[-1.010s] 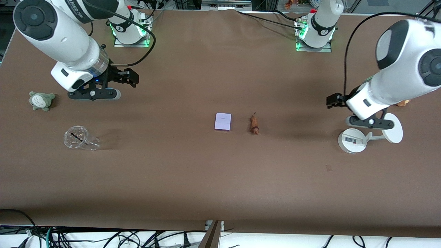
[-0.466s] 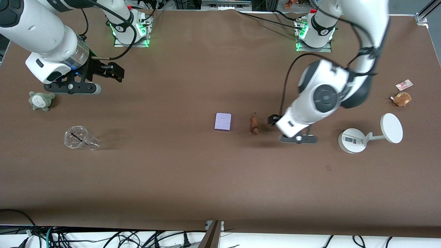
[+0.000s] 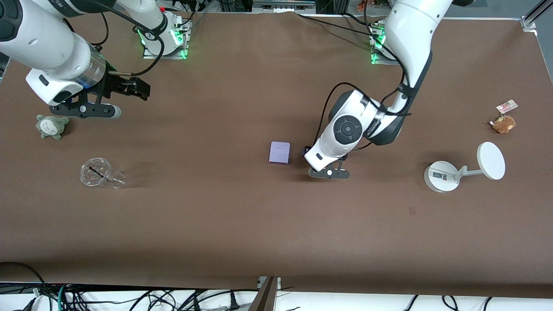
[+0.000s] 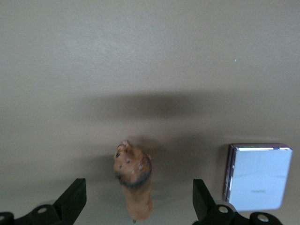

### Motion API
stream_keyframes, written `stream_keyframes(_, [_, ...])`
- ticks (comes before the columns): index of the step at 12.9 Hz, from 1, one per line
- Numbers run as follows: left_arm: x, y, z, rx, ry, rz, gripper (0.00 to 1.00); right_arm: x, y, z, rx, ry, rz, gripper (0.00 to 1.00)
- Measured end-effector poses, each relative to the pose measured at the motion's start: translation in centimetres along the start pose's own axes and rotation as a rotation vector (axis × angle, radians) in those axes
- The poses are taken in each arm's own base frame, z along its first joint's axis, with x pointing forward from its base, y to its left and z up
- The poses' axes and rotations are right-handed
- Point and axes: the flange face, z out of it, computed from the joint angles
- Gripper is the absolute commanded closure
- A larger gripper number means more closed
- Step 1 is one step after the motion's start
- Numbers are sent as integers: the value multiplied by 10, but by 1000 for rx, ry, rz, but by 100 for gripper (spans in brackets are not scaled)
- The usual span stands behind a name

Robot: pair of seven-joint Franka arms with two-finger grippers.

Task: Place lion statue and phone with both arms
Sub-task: 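Reach the lion with the left gripper while the right gripper reaches the phone, then grasp the lion with the left gripper while the right gripper grasps the phone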

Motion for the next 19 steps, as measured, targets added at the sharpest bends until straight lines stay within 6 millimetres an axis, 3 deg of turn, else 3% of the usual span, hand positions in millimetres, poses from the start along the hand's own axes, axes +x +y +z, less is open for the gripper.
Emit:
stream_keyframes(1, [1, -1, 9, 7, 0, 4, 41, 0, 1, 0, 0, -1, -5, 0])
stream_keyframes(4, [-2, 2, 25, 33, -5, 28, 73, 0, 1, 0, 0, -2, -9, 0])
stream_keyframes(5, [-3, 4, 28, 36, -8, 33, 78, 0, 1, 0, -1, -2, -9, 0])
stream_keyframes(8, [-1, 5, 24, 35, 0, 34, 79, 0, 1, 0, -1, -4, -12, 0])
stream_keyframes(10, [7, -3, 4, 41, 9, 19, 78, 0, 1, 0, -1, -3, -25, 0])
stream_keyframes(12, [17, -33, -38, 61, -6, -26, 76, 1, -2, 0, 12, 0, -38, 0])
stream_keyframes(15, [30, -106, -92, 82, -55, -72, 76, 6, -26, 0, 121, 26, -52, 0])
stream_keyframes(18, [51, -202, -98, 64, -78, -91, 76, 21, -80, 30, 133, 41, -43, 0])
stream_keyframes(19, [54, -225, -93, 60, -89, -106, 76, 28, -103, 46, 134, 45, -43, 0])
